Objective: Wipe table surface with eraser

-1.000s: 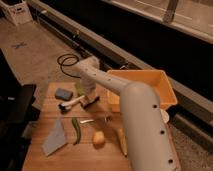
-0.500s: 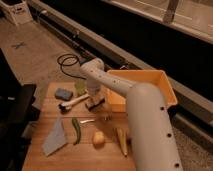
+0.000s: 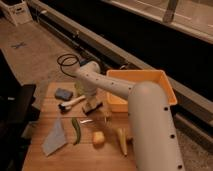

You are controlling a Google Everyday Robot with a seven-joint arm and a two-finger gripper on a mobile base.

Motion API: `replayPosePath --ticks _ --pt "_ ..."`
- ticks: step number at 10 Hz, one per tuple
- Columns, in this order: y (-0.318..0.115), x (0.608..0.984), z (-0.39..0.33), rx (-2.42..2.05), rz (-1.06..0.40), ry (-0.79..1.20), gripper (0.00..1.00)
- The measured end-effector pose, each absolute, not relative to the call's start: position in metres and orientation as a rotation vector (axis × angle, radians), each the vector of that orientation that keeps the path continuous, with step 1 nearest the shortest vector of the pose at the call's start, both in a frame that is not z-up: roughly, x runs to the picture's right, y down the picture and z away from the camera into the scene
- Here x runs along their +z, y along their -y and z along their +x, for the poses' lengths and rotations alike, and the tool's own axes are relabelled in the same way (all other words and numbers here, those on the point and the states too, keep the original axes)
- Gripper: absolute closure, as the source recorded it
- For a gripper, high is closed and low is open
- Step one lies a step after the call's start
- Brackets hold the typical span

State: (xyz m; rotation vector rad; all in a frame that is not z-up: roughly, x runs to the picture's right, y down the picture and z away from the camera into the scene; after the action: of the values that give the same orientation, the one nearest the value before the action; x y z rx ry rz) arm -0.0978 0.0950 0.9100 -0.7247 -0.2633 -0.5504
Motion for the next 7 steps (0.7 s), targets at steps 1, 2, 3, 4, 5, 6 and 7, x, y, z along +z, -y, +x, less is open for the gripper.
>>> replayPosePath --ticks 1,2,3,4,5,6,7 --pt "-0.095 0.908 -0.112 -0.576 -0.719 0.279 1.0" --pt "-0.092 0.907 -0.125 -0.606 -0.71 0.295 1.0" --pt "-0.09 0.909 -0.126 -0.616 -0.709 0.3 1.0" --pt "-0.085 0.915 -0.124 -0.614 -0.711 0.298 1.0" --pt "-0.08 0.921 -0.119 -0.6 -0.716 0.292 1.0" --pt "-0.08 0.925 -0.108 -0.581 -0.727 0.28 1.0" --pt "-0.079 0.928 -0.093 -0.562 -0.737 0.26 1.0"
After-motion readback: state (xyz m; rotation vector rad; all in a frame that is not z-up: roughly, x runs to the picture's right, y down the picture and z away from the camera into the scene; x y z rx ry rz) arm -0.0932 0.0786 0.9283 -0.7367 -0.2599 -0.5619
